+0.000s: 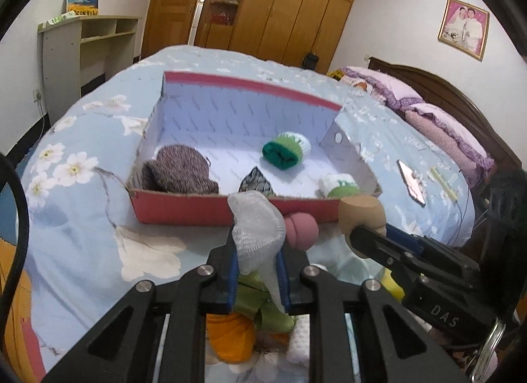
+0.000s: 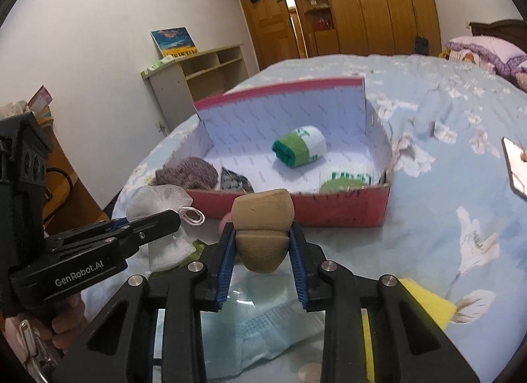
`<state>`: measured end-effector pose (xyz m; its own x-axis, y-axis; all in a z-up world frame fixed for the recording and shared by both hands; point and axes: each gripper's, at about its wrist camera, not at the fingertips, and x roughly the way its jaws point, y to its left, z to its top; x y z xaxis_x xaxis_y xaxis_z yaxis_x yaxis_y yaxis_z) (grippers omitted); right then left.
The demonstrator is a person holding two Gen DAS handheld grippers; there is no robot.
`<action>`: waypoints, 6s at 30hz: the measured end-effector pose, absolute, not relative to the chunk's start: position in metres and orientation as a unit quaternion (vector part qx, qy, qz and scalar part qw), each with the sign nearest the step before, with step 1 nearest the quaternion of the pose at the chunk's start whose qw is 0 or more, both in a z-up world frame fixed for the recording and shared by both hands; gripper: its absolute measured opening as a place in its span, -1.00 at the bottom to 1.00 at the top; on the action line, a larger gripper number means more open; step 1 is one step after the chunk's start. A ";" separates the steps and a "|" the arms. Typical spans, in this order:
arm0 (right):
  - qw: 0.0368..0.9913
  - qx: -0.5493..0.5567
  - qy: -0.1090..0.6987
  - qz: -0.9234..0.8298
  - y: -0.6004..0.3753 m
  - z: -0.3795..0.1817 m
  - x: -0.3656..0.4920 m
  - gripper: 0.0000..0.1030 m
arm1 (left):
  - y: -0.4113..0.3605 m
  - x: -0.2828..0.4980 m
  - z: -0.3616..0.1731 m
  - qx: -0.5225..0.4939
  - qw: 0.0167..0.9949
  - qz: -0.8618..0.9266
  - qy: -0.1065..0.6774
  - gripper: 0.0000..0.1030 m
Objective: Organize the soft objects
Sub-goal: 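Grasp the white mesh bag with the left tool while the right tool grasps the tan sponge, then carry the white mesh bag and tan sponge over the pink box, then lower both items into the box and open both tools, then withdraw both open tools from the box toward the remaining pile, then grasp the orange knit item with the left tool while the right tool grasps the pink ball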
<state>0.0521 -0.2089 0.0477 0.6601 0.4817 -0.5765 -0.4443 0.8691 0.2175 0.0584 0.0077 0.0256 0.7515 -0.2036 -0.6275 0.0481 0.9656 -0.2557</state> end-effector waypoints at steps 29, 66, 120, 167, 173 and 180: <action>0.929 0.022 0.282 0.237 -0.204 0.102 0.073 -0.38 | 0.015 0.078 0.086 -0.073 0.955 -0.049 0.285 -0.61; 0.935 0.004 0.314 0.166 -0.207 0.052 0.149 -0.37 | 0.007 0.170 0.021 -0.072 0.938 -0.030 0.336 -0.61; 0.943 0.036 0.285 0.168 -0.216 0.077 0.111 -0.01 | 0.017 0.121 0.040 -0.074 0.939 -0.026 0.336 -0.12; 0.911 0.014 0.340 0.233 -0.203 0.054 0.058 -0.01 | 0.028 0.034 -0.011 -0.081 0.884 -0.083 0.453 -0.08; 0.904 0.011 0.351 0.242 -0.195 0.045 0.060 -0.01 | 0.019 0.037 -0.021 -0.080 0.884 -0.088 0.451 -0.04; 0.898 0.000 0.363 0.249 -0.181 0.037 0.063 -0.01 | 0.017 0.039 -0.026 -0.082 0.893 -0.086 0.434 -0.03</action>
